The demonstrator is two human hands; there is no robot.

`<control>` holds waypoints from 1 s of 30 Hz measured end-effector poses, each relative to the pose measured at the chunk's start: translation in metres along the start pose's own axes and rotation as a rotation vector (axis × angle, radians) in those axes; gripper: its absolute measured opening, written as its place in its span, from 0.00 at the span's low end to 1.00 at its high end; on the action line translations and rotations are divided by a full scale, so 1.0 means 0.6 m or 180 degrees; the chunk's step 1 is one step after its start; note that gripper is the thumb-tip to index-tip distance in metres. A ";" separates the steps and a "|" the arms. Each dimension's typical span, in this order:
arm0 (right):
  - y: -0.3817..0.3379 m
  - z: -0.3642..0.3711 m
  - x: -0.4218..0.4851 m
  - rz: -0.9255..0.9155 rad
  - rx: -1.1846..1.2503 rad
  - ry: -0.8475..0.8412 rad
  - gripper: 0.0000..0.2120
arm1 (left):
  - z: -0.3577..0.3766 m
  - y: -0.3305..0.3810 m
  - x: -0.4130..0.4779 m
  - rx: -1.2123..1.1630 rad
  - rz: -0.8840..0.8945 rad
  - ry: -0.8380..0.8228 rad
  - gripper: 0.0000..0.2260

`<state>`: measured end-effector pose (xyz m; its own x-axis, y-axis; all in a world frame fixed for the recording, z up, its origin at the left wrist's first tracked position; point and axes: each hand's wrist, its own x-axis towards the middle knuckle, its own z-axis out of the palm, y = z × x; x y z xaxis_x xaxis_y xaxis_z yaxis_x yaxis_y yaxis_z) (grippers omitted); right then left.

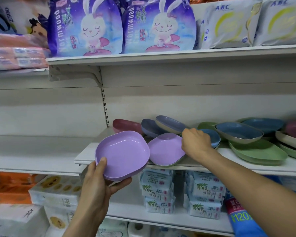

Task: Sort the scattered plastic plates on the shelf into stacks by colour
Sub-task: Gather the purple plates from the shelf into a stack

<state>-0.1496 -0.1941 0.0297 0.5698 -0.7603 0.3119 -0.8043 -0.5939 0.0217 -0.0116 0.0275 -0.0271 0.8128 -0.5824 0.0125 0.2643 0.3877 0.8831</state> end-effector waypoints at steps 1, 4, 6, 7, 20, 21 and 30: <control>0.002 0.001 0.001 -0.0001 -0.0072 0.0041 0.09 | -0.001 0.001 0.001 -0.0007 0.0000 -0.0005 0.13; 0.008 0.006 0.004 0.0025 -0.0032 0.0231 0.09 | -0.002 0.004 0.005 -0.0028 0.0002 -0.0005 0.12; 0.018 0.010 0.011 0.0177 0.0425 0.0367 0.07 | -0.003 0.005 0.007 -0.0045 0.0005 -0.0014 0.12; 0.025 0.011 0.016 0.0335 0.0786 0.0400 0.08 | -0.003 0.006 0.008 -0.0051 0.0010 -0.0019 0.12; 0.017 -0.018 -0.003 0.0776 0.3441 0.0315 0.06 | 0.038 -0.007 0.001 0.0188 0.0302 -0.0049 0.14; 0.007 -0.020 -0.008 0.0670 0.3438 0.0270 0.06 | 0.042 -0.009 -0.002 0.0219 0.0352 -0.0089 0.14; -0.077 -0.017 -0.042 -0.0074 0.2947 0.0007 0.03 | 0.045 -0.012 -0.020 0.0148 0.0393 -0.0242 0.24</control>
<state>-0.1285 -0.1448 0.0306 0.5829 -0.7457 0.3228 -0.3366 -0.5832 -0.7393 -0.0370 0.0123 -0.0208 0.7955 -0.5855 0.1562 0.1390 0.4272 0.8934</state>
